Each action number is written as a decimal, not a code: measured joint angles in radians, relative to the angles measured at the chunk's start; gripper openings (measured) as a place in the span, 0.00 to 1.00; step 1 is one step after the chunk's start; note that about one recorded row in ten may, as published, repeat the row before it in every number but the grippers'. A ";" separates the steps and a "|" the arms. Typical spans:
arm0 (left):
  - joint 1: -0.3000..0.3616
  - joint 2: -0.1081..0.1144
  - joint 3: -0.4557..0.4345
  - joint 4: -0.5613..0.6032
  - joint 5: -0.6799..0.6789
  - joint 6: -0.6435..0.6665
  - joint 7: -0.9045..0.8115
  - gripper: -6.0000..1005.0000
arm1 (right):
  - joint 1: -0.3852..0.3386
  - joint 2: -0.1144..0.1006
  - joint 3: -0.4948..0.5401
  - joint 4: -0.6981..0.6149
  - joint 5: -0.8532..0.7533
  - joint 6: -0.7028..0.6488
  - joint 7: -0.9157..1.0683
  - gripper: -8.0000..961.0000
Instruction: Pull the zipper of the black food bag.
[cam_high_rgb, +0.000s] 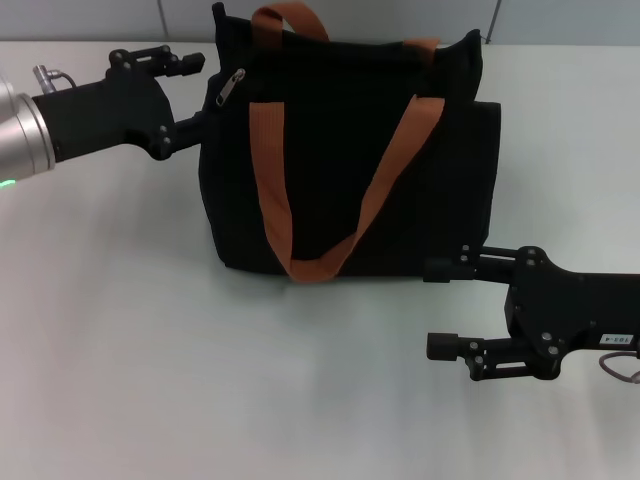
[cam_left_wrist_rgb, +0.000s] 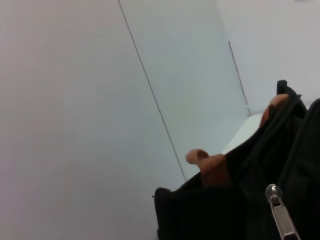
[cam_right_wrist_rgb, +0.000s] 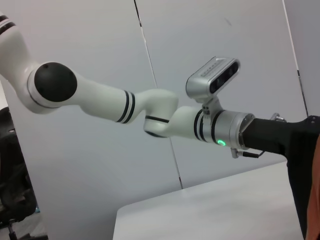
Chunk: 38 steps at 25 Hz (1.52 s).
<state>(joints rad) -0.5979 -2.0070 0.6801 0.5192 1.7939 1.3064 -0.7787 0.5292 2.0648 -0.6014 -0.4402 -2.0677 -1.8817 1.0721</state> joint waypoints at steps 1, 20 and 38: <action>0.005 -0.004 0.000 0.000 -0.011 -0.001 0.009 0.70 | 0.000 0.000 0.000 0.000 0.000 0.000 0.000 0.82; 0.032 -0.025 -0.002 0.004 -0.073 0.037 0.043 0.11 | 0.044 0.006 -0.005 0.017 0.143 -0.066 0.157 0.82; 0.058 -0.056 -0.007 0.013 -0.156 0.074 0.097 0.03 | 0.316 0.000 -0.096 -0.093 0.243 0.172 1.005 0.82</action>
<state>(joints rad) -0.5396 -2.0634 0.6733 0.5318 1.6384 1.3799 -0.6816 0.8453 2.0649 -0.6971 -0.5333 -1.8245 -1.7095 2.0774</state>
